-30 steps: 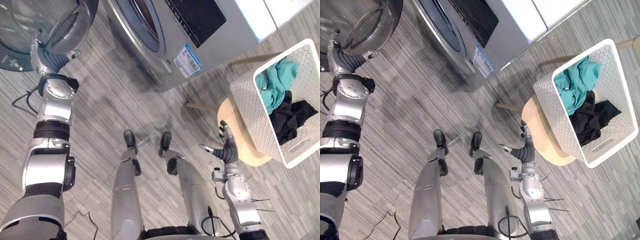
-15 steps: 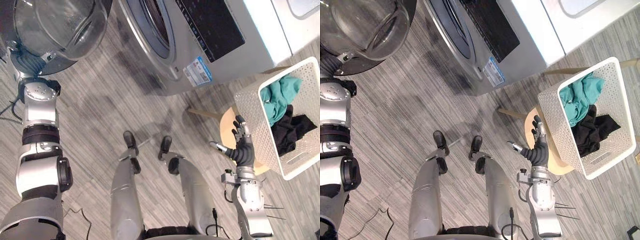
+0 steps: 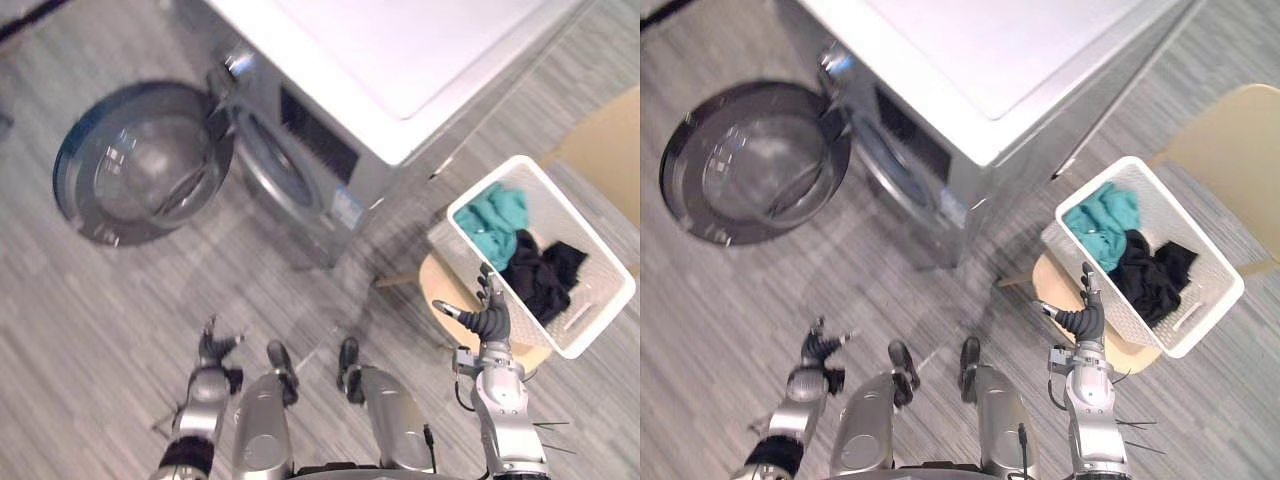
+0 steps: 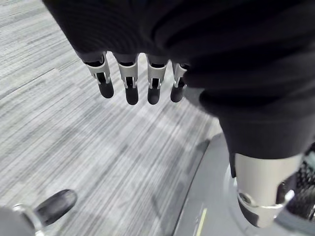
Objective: Pick up the laundry basket with both hands and put the clothes into the washing machine.
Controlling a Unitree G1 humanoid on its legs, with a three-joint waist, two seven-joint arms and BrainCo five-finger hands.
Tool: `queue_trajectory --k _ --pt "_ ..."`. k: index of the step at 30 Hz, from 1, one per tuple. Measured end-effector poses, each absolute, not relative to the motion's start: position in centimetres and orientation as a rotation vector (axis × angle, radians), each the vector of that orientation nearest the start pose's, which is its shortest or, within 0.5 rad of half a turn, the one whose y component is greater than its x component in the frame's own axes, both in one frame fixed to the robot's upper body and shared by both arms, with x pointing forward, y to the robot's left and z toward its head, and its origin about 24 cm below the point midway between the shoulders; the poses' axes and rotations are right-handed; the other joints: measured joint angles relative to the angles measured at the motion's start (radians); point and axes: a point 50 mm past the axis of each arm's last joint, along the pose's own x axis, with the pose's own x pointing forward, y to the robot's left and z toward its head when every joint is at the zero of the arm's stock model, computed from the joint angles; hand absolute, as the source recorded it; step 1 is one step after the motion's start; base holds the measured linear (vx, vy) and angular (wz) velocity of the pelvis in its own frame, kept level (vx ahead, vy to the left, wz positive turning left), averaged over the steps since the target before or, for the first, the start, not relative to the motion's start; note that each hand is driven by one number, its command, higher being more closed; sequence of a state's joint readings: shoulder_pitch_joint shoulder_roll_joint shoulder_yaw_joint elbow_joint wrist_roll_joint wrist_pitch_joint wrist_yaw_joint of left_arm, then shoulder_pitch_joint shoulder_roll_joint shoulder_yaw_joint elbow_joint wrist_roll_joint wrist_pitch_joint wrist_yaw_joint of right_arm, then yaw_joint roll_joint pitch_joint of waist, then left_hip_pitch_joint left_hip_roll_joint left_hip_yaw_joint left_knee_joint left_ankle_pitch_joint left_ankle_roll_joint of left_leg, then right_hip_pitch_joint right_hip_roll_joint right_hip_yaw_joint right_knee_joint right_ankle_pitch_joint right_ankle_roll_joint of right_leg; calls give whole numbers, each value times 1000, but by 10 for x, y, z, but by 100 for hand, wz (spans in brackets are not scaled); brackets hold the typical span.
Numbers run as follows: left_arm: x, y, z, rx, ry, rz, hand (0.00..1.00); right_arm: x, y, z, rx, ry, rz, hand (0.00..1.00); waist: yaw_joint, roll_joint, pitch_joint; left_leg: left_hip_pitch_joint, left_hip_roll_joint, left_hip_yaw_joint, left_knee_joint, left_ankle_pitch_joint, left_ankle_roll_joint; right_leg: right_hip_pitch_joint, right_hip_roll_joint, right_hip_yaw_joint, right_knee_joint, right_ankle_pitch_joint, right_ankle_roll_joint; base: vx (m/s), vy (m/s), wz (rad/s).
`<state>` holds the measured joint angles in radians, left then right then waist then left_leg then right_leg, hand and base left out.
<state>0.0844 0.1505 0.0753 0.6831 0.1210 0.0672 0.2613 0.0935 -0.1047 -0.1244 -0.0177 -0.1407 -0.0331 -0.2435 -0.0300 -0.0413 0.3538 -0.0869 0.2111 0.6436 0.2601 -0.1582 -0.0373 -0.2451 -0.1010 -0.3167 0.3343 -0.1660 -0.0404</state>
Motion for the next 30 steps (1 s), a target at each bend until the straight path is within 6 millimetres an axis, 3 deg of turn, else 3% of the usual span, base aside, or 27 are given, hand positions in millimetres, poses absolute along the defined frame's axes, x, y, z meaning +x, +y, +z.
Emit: queue_trajectory --k 1,2,3,4,5,6,8,9,10,11,13,14,15,16,17,18,19,22,26,30 --pt "145 231 -119 335 851 352 0 234 -217 34 -279 21 -371 0 1 11 -20 42 20 59 13 -30 -14 35 -64 -156 22 -12 -27 55 86 -151" --pt "138 230 -123 334 877 351 0 235 -218 32 -288 29 -368 0 2 19 -34 55 36 88 31 -47 -22 51 -87 -225 31 -17 -37 118 45 -153" --pt "127 230 -129 336 919 347 0 237 -219 30 -314 39 -362 0 7 34 -56 72 74 131 88 -87 -40 78 -105 -309 32 -21 -10 195 -1 -141" --pt "119 227 -134 329 954 337 0 236 -220 28 -329 47 -360 0 5 50 -66 89 122 173 156 -115 -57 84 -85 -295 41 -26 32 210 -27 -129" --pt "117 225 -136 321 967 330 0 235 -219 27 -334 52 -357 0 4 54 -69 98 144 187 197 -122 -57 85 -73 -274 51 -35 32 239 -69 -111" --pt "112 226 -139 328 989 324 0 232 -217 23 -353 69 -336 0 7 52 -72 100 201 181 312 -119 -48 86 -53 -236 71 -50 31 231 -132 -115" --pt "99 222 -145 339 1042 305 0 231 -214 21 -379 77 -307 0 10 70 -78 91 295 125 497 -98 31 118 -9 -188 84 -63 17 255 -131 -127" --pt "94 221 -147 334 1062 301 0 230 -215 20 -391 81 -306 0 13 80 -85 63 335 48 608 -36 117 142 20 -158 77 -62 13 188 -57 -97" --pt "92 222 -148 336 1065 300 0 229 -216 20 -397 82 -305 0 17 80 -88 30 335 -14 652 23 132 156 23 -136 68 -63 10 285 -54 -115" --pt "90 223 -148 338 1071 291 0 229 -216 20 -411 81 -296 0 20 71 -95 -27 289 -150 721 30 88 176 21 -78 41 -64 7 241 5 -90" --pt "90 222 -148 336 1066 287 0 231 -217 22 -433 74 -286 0 24 67 -95 -73 215 -238 704 -52 48 194 7 -28 13 -57 17 247 35 -80" --pt "91 220 -148 331 1054 282 0 231 -216 20 -463 83 -261 0 42 59 -90 -93 154 -275 607 -89 29 228 -9 9 -20 -45 35 164 76 -62" --pt "92 219 -148 330 1049 278 0 231 -216 18 -481 91 -248 0 48 59 -91 -97 135 -287 553 -91 29 247 -13 18 -33 -38 41 247 176 -67" --pt "92 218 -148 330 1047 272 0 234 -213 13 -517 106 -214 0 51 57 -93 -100 84 -323 390 -84 17 271 -23 35 -55 -25 58 161 137 -45" --pt "91 215 -149 324 1051 269 0 237 -211 12 -540 109 -194 0 52 67 -98 -92 60 -343 286 -58 -9 277 -20 44 -63 -16 68 231 262 -66" --pt "86 205 -152 302 1069 252 0 240 -210 13 -605 101 -151 0 61 115 -121 -90 49 -381 91 97 -46 280 11 67 -86 -5 87 172 205 -70" --pt "86 205 -153 302 1077 251 0 244 -204 9 -623 111 -118 0 70 95 -123 -67 24 -368 97 85 -43 294 -5 100 -120 8 116 209 236 -56" --pt "86 214 -152 348 1071 246 0 252 -206 15 -680 82 -109 0 72 58 -123 -61 -24 -365 65 81 -35 320 -44 99 -198 35 140 117 126 5" --pt "85 216 -152 355 1074 246 0 278 -205 20 -821 63 -30 0 75 67 -116 -71 -46 -366 43 90 -21 306 -58 94 -202 43 148 10 55 6" --pt "103 212 -148 360 1018 229 0 318 -216 51 -1017 -2 -12 0 80 111 -38 -164 -38 -375 26 132 -4 208 -46 85 -176 66 141 -95 0 2"
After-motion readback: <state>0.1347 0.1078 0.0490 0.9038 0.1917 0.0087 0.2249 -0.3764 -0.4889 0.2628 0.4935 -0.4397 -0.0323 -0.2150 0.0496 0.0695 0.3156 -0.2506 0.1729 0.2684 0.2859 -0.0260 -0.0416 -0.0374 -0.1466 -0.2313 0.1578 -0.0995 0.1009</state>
